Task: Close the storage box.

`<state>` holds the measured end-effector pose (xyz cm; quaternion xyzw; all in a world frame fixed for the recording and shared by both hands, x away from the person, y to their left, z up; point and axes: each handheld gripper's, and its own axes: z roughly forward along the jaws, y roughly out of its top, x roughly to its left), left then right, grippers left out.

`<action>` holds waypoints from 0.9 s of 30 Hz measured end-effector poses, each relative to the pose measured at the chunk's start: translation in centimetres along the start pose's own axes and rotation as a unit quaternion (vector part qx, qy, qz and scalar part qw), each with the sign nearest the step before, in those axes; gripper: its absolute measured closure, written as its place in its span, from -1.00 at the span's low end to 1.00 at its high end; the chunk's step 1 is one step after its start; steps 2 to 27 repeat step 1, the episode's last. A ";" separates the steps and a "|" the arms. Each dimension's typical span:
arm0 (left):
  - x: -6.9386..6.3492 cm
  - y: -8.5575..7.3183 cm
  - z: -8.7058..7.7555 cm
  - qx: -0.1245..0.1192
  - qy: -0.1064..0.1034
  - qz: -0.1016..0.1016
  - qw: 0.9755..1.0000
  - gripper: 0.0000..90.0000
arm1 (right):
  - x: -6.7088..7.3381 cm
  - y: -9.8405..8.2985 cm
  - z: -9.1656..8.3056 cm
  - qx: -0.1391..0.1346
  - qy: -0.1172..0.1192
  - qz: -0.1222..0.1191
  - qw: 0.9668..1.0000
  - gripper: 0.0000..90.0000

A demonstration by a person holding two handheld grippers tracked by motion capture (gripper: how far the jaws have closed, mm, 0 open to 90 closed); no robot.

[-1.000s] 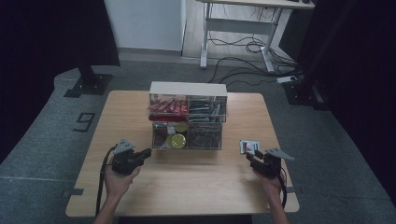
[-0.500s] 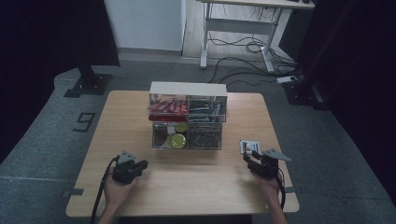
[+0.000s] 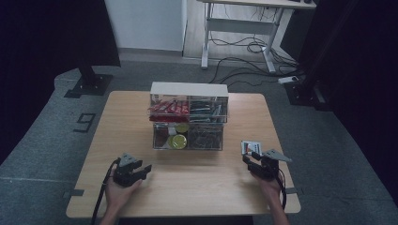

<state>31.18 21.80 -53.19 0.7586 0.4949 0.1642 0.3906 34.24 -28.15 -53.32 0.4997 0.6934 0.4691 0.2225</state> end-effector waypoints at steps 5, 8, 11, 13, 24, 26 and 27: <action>0.0 0.0 0.0 0.001 0.001 -0.001 1.000 0.09 | 0.0 0.0 0.0 0.000 0.000 0.000 1.000 0.08; 0.0 0.0 0.0 0.001 0.001 -0.001 1.000 0.09 | 0.0 0.0 0.0 0.000 0.000 0.000 1.000 0.08; 0.0 0.0 0.0 0.001 0.001 -0.001 1.000 0.09 | 0.0 0.0 0.0 0.000 0.000 0.000 1.000 0.08; 0.0 0.0 0.0 0.001 0.001 -0.001 1.000 0.09 | 0.0 0.0 0.0 0.000 0.000 0.000 1.000 0.08; 0.0 0.0 0.0 0.001 0.001 -0.001 1.000 0.09 | 0.0 0.0 0.0 0.000 0.000 0.000 1.000 0.08; 0.0 0.0 0.0 0.001 0.001 -0.001 1.000 0.09 | 0.0 0.0 0.0 0.000 0.000 0.000 1.000 0.08; 0.0 0.0 0.0 0.001 0.001 -0.001 1.000 0.09 | 0.0 0.0 0.0 0.000 0.000 0.000 1.000 0.08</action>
